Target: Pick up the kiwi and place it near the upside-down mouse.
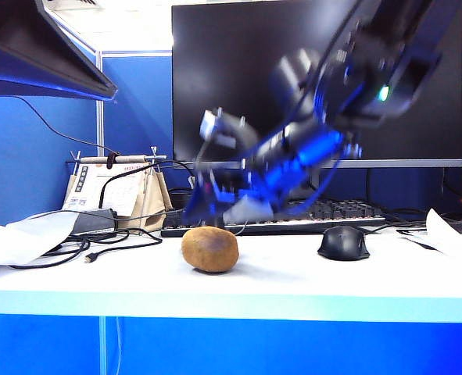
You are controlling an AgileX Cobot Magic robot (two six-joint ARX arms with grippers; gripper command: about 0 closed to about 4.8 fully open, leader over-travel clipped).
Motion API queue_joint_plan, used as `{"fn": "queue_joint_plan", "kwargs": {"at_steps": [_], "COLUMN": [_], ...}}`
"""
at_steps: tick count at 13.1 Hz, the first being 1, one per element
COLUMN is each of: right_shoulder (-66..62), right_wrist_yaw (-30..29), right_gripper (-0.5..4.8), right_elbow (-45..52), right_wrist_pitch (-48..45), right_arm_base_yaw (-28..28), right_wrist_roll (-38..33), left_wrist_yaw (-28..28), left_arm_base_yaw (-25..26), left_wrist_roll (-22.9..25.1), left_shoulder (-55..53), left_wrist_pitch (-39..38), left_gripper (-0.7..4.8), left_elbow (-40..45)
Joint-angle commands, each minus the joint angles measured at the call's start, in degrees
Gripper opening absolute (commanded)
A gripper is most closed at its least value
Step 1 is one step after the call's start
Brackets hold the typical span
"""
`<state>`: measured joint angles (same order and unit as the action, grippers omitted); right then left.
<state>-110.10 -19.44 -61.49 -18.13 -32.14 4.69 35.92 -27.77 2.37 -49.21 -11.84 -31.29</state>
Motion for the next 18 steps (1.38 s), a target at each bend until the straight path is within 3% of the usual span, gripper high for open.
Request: {"fn": "queue_joint_plan", "kwargs": {"at_steps": [1,2,3,4,6,8,9,11,13,16,17,18], "right_shoulder": [6.9,8.8,12.3,14.2,21.0,29.2,32.4,44.5,55.1,74.1,87.8,95.1], "right_wrist_yaw": [0.1,0.4,0.2,0.4,4.8,9.0,11.4,18.5,23.5,32.9,41.4,46.9], "right_gripper": [4.79,4.76,2.36,1.22,1.07,1.08,1.14,1.27,1.27,1.27,1.27,1.27], "right_elbow": [-0.1,-0.1,-0.1,0.0,2.1,7.9,11.0,24.5,35.6,48.9,53.9,55.8], "right_wrist_pitch": [2.6,3.5,6.1,7.3,7.6,7.1,7.1,4.0,1.3,1.2,3.0,5.5], "right_arm_base_yaw": [-0.1,-0.1,-0.1,-0.1,-0.1,0.0,0.0,0.0,0.0,0.0,0.0,0.0], "right_wrist_roll": [-0.1,0.1,2.0,2.9,3.0,2.3,1.6,-3.3,-7.8,-8.2,-8.2,-8.1], "left_wrist_yaw": [0.3,0.3,0.3,0.3,0.3,0.5,0.5,1.0,-0.3,-8.0,-8.4,-10.6], "left_arm_base_yaw": [0.0,0.0,0.0,0.0,0.0,0.0,0.0,0.1,0.1,0.1,1.0,1.9], "left_wrist_roll": [0.7,0.7,1.9,2.4,4.4,10.5,11.3,11.2,11.1,7.1,4.2,4.2], "left_shoulder": [0.2,0.2,0.2,0.2,0.2,0.8,0.9,0.9,1.2,1.3,2.4,3.6], "left_wrist_pitch": [0.3,0.3,0.3,0.3,0.2,-3.0,-4.1,-7.5,-5.4,1.5,5.6,6.8], "left_gripper": [-0.01,-0.01,-0.01,-0.01,-0.01,-0.01,-0.01,-0.01,-0.01,-0.01,-0.01,-0.01], "left_elbow": [-0.2,-0.2,-0.2,-0.2,-0.2,-0.2,-0.1,0.0,2.4,6.8,9.0,9.9]}}
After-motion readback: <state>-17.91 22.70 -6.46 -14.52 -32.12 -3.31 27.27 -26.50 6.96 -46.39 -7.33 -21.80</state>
